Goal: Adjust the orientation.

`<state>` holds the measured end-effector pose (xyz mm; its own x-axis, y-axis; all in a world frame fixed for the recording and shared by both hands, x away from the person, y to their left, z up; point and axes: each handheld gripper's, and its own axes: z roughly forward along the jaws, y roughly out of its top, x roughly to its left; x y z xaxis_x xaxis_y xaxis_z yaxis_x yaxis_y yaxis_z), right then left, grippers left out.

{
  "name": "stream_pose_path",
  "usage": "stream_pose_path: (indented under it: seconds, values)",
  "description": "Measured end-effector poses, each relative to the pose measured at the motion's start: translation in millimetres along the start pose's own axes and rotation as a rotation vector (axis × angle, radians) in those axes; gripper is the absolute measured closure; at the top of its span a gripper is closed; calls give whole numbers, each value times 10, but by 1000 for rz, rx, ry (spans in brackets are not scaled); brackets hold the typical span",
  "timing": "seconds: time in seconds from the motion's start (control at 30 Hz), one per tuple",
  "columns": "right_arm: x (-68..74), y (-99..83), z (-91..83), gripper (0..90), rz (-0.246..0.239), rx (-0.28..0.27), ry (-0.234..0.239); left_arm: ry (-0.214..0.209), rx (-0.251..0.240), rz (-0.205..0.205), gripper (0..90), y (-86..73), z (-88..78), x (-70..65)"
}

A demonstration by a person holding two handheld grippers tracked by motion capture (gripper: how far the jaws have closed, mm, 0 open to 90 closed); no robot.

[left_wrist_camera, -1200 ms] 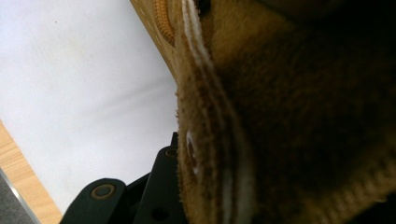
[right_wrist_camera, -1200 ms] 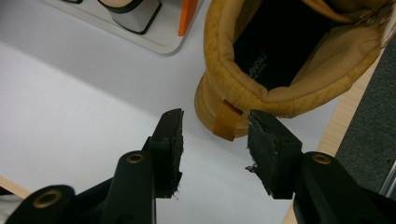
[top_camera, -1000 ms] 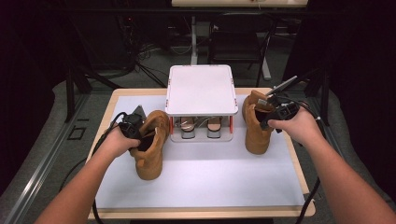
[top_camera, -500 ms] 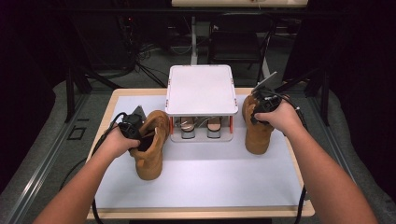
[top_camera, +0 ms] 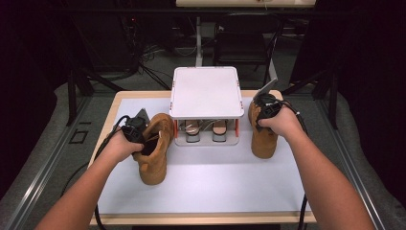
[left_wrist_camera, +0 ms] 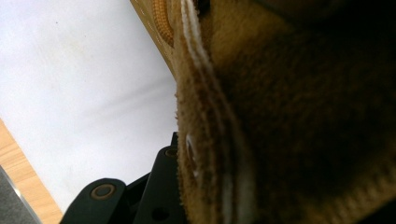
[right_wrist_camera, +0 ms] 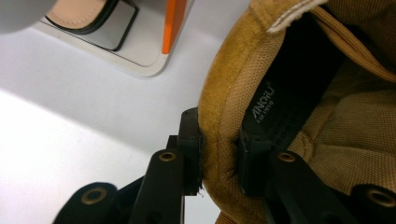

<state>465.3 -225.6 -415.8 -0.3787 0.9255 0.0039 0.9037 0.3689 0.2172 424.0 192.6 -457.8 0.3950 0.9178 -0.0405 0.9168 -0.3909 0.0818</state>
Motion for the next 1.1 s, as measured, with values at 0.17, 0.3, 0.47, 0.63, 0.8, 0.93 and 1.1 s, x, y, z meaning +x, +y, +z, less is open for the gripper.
stream_pose_path:
  seconds: [0.17, 0.3, 0.47, 0.63, 0.8, 0.93, 1.1]
  values:
    - [-12, -48, -26, 760, -9, 9, -1, -2, 0, 1, 792, -1, 1, 6]
    - [54, -157, -74, 762, -30, 16, 8, -1, 1, 3, 791, 1, 0, 2]
    - [204, -299, -120, 765, -83, 21, 26, -4, 0, 1, 791, 1, 1, 9]
    - [348, -467, -138, 766, -149, 31, 29, -7, -2, 0, 791, -3, 0, 14]
    - [472, -633, -191, 766, -190, 53, 37, -4, 3, -2, 791, 4, 0, 8]
    - [545, -738, -157, 765, -174, 26, 34, 2, 5, -2, 791, 7, -1, 2]
    - [532, -753, -173, 764, -157, 33, 35, -7, 5, -6, 791, 3, -1, 10]
